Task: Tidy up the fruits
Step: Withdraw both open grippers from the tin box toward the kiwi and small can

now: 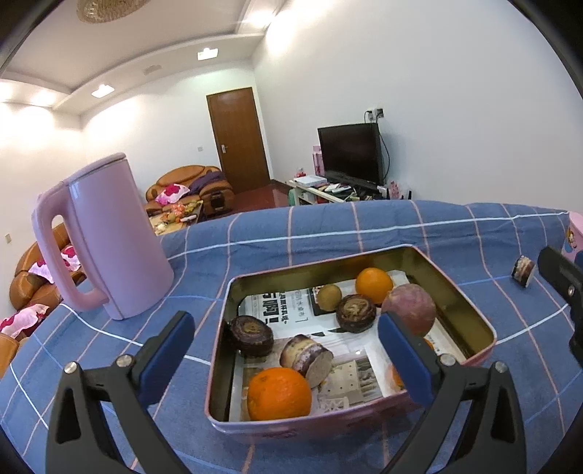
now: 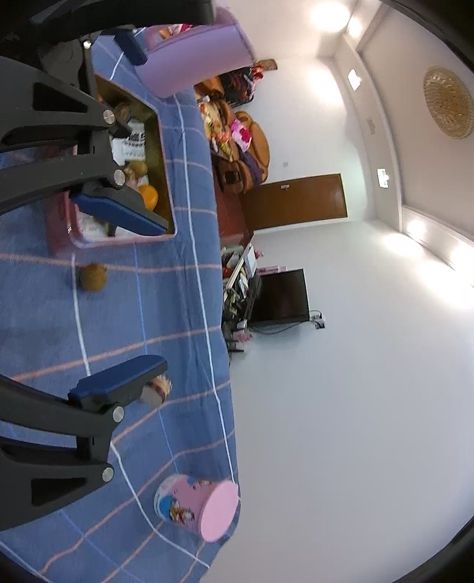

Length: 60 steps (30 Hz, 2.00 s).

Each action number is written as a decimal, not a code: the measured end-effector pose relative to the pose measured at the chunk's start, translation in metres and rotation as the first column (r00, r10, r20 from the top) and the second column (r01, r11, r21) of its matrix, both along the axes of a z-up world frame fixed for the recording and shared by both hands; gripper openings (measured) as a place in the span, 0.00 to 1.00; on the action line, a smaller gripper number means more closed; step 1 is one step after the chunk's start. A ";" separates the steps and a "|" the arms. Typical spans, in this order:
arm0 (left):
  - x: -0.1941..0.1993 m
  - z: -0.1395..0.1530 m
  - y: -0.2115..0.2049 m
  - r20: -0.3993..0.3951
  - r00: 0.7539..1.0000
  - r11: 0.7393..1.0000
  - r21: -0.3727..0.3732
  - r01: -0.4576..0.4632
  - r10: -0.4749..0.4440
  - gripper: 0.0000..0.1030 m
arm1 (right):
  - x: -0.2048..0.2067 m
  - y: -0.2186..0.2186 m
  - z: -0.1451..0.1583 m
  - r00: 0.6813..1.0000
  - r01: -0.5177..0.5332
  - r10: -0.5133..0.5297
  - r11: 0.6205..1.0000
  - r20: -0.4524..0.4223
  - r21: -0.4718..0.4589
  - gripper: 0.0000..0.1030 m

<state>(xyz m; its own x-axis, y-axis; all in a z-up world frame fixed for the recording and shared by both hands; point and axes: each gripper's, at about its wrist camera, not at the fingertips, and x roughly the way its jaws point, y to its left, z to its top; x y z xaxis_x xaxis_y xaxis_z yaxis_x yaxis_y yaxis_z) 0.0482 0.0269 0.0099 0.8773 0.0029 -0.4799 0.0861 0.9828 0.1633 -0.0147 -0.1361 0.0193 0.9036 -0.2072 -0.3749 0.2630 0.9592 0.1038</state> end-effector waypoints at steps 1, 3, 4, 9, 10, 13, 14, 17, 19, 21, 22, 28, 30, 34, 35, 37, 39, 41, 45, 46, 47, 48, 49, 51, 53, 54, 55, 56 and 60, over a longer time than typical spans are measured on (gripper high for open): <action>-0.003 0.001 0.000 0.006 1.000 1.000 -0.003 0.001 -0.001 1.00 | -0.002 -0.002 -0.001 1.000 -0.002 0.002 1.000 -0.006 0.003 0.68; -0.012 0.002 -0.001 0.017 1.000 1.000 -0.014 0.015 -0.015 1.00 | -0.006 -0.007 -0.002 1.000 0.001 -0.001 1.000 -0.020 0.010 0.68; -0.015 0.003 -0.003 0.020 1.000 1.000 -0.012 0.019 -0.019 1.00 | -0.008 -0.009 -0.002 1.000 0.000 0.000 1.000 -0.024 0.017 0.68; -0.031 0.004 -0.011 0.032 0.999 0.999 0.006 0.037 -0.037 1.00 | -0.017 -0.020 -0.005 0.999 0.005 -0.003 0.999 -0.039 0.049 0.68; -0.033 0.004 -0.012 0.026 0.999 0.999 0.002 0.041 -0.041 1.00 | -0.019 -0.022 -0.005 0.999 0.008 -0.005 0.999 -0.042 0.051 0.68; -0.036 0.003 -0.016 0.004 0.999 0.999 -0.012 0.049 -0.049 1.00 | -0.026 -0.031 -0.005 0.999 0.016 -0.013 0.998 -0.046 0.063 0.68; -0.038 0.003 -0.019 -0.003 0.998 0.998 -0.016 0.059 -0.059 1.00 | -0.028 -0.035 -0.005 0.999 0.023 -0.020 0.998 -0.048 0.063 0.68; -0.044 0.003 -0.028 -0.003 0.997 0.997 -0.004 0.072 -0.072 1.00 | -0.036 -0.042 -0.004 0.998 0.040 -0.037 0.998 -0.048 0.055 0.68; -0.048 0.002 -0.034 -0.003 0.996 0.996 0.001 0.086 -0.086 1.00 | -0.039 -0.047 -0.003 0.998 0.048 -0.046 0.998 -0.048 0.045 0.68; -0.052 0.002 -0.039 -0.009 0.995 0.995 0.003 0.099 -0.099 1.00 | -0.041 -0.052 -0.003 0.997 0.053 -0.052 0.998 -0.050 0.034 0.68; -0.053 0.002 -0.042 -0.010 0.994 0.994 0.003 0.105 -0.105 1.00 | -0.043 -0.055 -0.003 0.997 0.057 -0.055 0.998 -0.053 0.027 0.68; -0.059 0.000 -0.056 -0.033 0.989 0.989 -0.004 0.145 -0.145 1.00 | -0.050 -0.074 -0.002 0.995 0.076 -0.076 0.997 -0.058 -0.013 0.68; -0.060 -0.001 -0.060 -0.042 0.987 0.988 -0.008 0.155 -0.155 1.00 | -0.051 -0.081 -0.001 0.995 0.083 -0.084 0.996 -0.057 -0.030 0.68; -0.059 -0.004 -0.065 -0.075 0.978 0.981 -0.042 0.192 -0.195 1.00 | -0.051 -0.095 -0.003 0.992 0.094 -0.099 0.993 -0.076 -0.068 0.68; -0.060 -0.004 -0.067 -0.079 0.976 0.979 -0.046 0.200 -0.203 1.00 | -0.051 -0.098 -0.003 0.992 0.095 -0.101 0.993 -0.079 -0.071 0.68; -0.062 -0.005 -0.073 -0.090 0.969 0.973 -0.055 0.226 -0.230 1.00 | -0.052 -0.106 -0.004 0.991 0.095 -0.101 0.993 -0.083 -0.072 0.68; -0.063 -0.006 -0.081 -0.095 0.964 0.968 -0.050 0.245 -0.248 1.00 | -0.053 -0.113 -0.004 0.992 0.088 -0.093 0.994 -0.085 -0.067 0.68; -0.064 -0.006 -0.094 -0.096 0.962 0.967 -0.014 0.255 -0.255 0.99 | -0.053 -0.117 -0.004 0.992 0.082 -0.087 0.995 -0.087 -0.062 0.68; -0.062 -0.007 -0.112 -0.132 0.942 0.951 -0.027 0.308 -0.309 0.98 | -0.054 -0.125 -0.005 0.992 0.076 -0.080 0.996 -0.095 -0.048 0.68; -0.060 -0.006 -0.115 -0.142 0.933 0.943 -0.034 0.330 -0.331 0.98 | -0.055 -0.125 -0.005 0.992 0.073 -0.077 0.996 -0.097 -0.049 0.68; -0.057 -0.004 -0.119 -0.151 0.925 0.937 -0.033 0.349 -0.349 0.96 | -0.055 -0.127 -0.005 0.992 0.070 -0.074 0.996 -0.099 -0.050 0.68; -0.055 -0.003 -0.121 -0.161 0.915 0.928 -0.034 0.370 -0.371 0.92 | -0.056 -0.128 -0.006 0.992 0.068 -0.073 0.996 -0.101 -0.050 0.68; -0.052 -0.001 -0.123 -0.173 0.901 0.917 -0.038 0.397 -0.398 0.89 | -0.057 -0.130 -0.006 0.992 0.068 -0.072 0.997 -0.103 -0.047 0.68; -0.042 0.003 -0.130 -0.226 0.842 0.869 -0.047 0.493 -0.490 0.83 | -0.058 -0.134 -0.006 0.992 0.061 -0.063 0.998 -0.106 -0.024 0.68; -0.032 0.004 -0.141 -0.297 0.771 0.809 -0.006 0.588 -0.563 0.83 | -0.059 -0.137 -0.006 0.993 0.058 -0.059 0.998 -0.107 -0.005 0.68; -0.028 0.004 -0.145 -0.324 0.749 0.785 0.028 0.619 -0.578 0.83 | -0.059 -0.138 -0.006 0.993 0.056 -0.054 0.998 -0.106 0.008 0.68; -0.024 0.003 -0.150 -0.356 0.722 0.751 0.077 0.655 -0.593 0.81 | -0.060 -0.140 -0.005 0.993 0.052 -0.050 0.998 -0.104 0.022 0.68; -0.022 0.002 -0.153 -0.374 0.706 0.730 0.102 0.675 -0.601 0.76 | -0.060 -0.141 -0.005 0.994 0.050 -0.046 0.998 -0.103 0.033 0.68; -0.005 0.001 -0.166 -0.469 0.640 0.649 0.170 0.742 -0.609 0.60 | -0.059 -0.144 -0.006 0.993 0.038 -0.030 0.997 -0.114 0.074 0.68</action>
<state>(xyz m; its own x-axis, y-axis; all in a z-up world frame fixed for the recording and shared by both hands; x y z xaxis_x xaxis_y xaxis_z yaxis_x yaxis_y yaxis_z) 0.0434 -0.1388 0.0110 0.4675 -0.3131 -0.8267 0.8167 0.5109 0.2683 -0.0740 -0.2805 0.0138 0.8476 -0.2043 -0.4897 0.3096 0.9399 0.1438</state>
